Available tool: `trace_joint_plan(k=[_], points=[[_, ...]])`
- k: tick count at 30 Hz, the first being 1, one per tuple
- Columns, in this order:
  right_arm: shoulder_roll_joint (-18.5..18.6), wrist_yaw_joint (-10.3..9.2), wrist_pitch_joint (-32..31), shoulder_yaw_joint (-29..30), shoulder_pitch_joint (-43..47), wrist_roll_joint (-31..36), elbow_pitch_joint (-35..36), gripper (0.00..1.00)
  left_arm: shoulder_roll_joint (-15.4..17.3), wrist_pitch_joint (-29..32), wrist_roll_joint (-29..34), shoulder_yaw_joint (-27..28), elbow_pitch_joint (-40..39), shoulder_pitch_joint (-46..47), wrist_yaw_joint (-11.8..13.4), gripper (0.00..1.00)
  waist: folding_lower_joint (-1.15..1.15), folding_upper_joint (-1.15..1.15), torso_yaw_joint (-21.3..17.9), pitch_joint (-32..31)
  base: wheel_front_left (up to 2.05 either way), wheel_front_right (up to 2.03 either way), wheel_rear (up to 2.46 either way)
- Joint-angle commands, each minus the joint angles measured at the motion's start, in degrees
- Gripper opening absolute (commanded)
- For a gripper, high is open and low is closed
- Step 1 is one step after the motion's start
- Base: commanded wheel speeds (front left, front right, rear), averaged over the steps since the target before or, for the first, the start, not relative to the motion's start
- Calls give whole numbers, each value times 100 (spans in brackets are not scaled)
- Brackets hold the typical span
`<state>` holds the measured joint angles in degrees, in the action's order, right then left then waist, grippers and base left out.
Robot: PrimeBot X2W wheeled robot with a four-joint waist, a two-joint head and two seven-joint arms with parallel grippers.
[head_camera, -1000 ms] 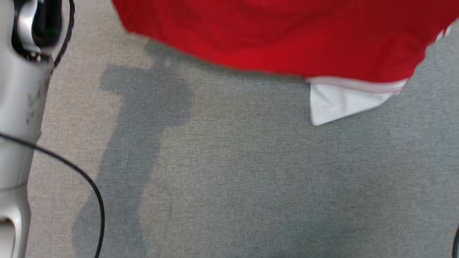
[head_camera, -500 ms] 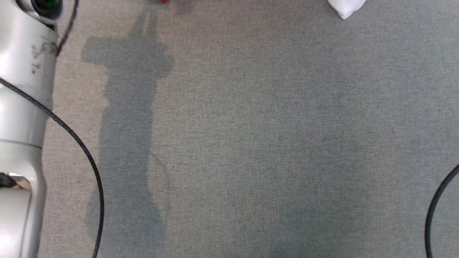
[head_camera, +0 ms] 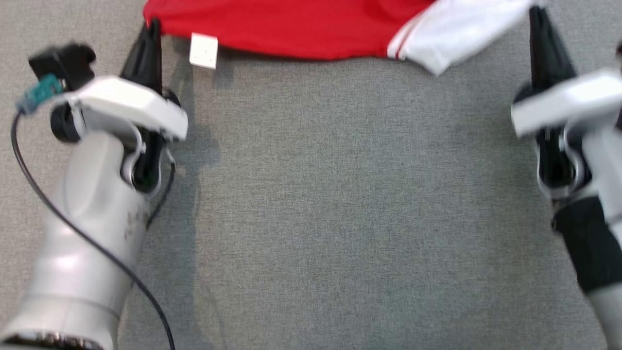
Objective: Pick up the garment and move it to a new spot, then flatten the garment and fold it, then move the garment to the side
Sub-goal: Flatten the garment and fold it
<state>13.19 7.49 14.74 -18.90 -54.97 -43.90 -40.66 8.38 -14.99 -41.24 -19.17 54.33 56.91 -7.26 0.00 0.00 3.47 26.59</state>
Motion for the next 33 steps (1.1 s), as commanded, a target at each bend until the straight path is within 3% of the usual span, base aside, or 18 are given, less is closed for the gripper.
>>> trace_joint_plan(k=[1,7,13,17,23,28,33], points=[[91,0,57,105,458,-161,296,0,36,-22,80,106,-253,-295,-23,0,0,0,-3,-46,0,0,0],[118,-1,48,729,2945,-583,1817,0,66,-24,518,539,-1550,-1991,-22,0,0,0,0,-409,0,0,0],[142,0,-216,1173,4593,-507,3157,0,286,12,659,660,-2588,-3246,116,0,0,0,-42,-836,0,0,0],[-91,0,-761,1605,5528,-241,4098,0,541,328,678,698,-3571,-4058,407,0,0,0,-108,-1105,0,0,0],[-680,0,-1841,2357,6739,313,5387,0,895,1058,671,834,-5298,-5355,1074,0,0,0,-231,-1476,0,0,0],[-960,-1,-2757,2886,7405,670,6091,0,1065,1579,571,923,-6495,-6342,1526,0,0,0,-277,-1791,0,0,0],[-1015,-1,-3373,3250,7741,781,6514,0,1241,2017,642,972,-7280,-6986,1889,0,0,0,-269,-1902,0,0,0]])
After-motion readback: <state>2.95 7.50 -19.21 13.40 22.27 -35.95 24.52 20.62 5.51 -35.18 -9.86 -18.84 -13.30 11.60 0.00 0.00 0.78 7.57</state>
